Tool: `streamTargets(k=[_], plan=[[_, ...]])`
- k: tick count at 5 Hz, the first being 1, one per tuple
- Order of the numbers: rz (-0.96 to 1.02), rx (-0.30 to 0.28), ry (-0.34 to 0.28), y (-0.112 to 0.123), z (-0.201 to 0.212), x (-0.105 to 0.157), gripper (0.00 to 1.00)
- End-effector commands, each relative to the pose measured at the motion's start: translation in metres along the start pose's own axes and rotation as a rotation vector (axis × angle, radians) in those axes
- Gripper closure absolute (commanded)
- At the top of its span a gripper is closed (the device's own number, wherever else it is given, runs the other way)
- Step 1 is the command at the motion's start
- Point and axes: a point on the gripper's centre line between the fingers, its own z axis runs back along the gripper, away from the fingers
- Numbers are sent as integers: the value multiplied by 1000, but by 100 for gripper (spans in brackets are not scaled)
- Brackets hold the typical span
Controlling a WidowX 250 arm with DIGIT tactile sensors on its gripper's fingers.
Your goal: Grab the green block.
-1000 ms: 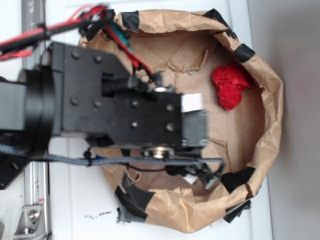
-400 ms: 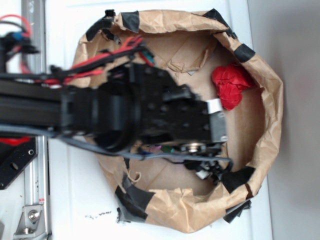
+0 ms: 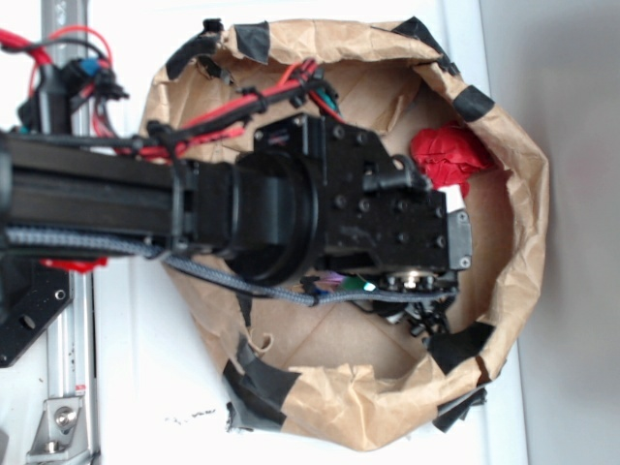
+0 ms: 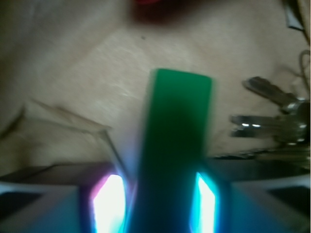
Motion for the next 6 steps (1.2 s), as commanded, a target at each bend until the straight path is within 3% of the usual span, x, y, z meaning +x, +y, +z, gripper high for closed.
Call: streamTargets(k=[1, 2, 3, 5, 6], plan=[[-495, 5, -12, 9, 118, 13, 100], [-745, 33, -64, 33, 148, 2, 100], [-944, 6, -170, 40, 164, -5, 100], [-928, -45, -181, 47, 165, 3, 100], [-896, -33, -157, 47, 155, 0, 100]])
